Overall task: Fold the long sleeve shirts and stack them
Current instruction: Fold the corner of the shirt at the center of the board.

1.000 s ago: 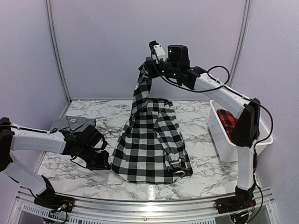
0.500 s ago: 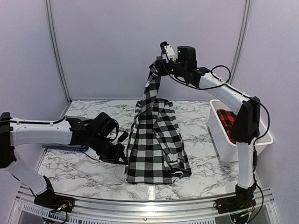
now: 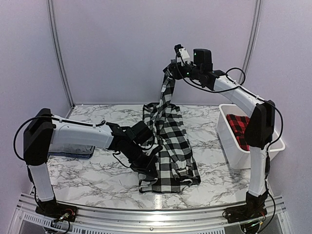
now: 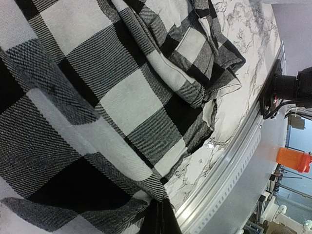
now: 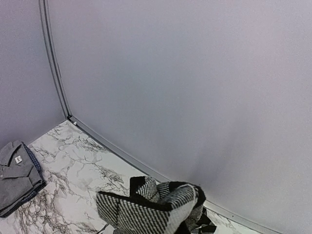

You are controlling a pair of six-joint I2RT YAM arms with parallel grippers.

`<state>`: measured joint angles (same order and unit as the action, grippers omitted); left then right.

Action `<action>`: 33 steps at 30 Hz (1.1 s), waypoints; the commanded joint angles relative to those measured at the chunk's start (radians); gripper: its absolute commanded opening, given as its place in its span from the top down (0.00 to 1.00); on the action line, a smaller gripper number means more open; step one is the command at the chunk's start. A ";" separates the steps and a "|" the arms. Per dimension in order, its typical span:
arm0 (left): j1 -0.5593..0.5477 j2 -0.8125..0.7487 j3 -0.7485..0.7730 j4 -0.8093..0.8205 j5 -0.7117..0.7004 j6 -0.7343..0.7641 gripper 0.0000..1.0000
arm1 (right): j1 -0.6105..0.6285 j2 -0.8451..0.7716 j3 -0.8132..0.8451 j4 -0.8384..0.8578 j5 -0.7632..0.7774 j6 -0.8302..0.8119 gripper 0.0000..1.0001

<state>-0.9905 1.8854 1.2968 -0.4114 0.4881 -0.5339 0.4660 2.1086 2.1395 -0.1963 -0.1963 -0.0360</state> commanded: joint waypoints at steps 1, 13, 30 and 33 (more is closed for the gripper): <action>-0.009 0.055 0.045 -0.040 0.041 0.015 1.00 | -0.001 -0.035 0.017 0.004 -0.022 -0.031 1.00; -0.028 0.158 0.151 -0.038 0.065 0.005 1.00 | -0.003 -0.026 0.025 -0.011 -0.033 -0.050 1.00; -0.045 0.225 0.161 -0.035 0.093 0.029 0.99 | -0.002 -0.134 -0.145 -0.045 -0.107 -0.083 1.00; -0.045 0.224 0.180 -0.032 0.080 0.028 0.88 | 0.005 -0.161 -0.187 -0.067 -0.170 -0.089 1.00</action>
<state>-1.0260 2.0995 1.4345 -0.4240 0.5602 -0.5228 0.4664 2.0262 1.9823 -0.2447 -0.2752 -0.1066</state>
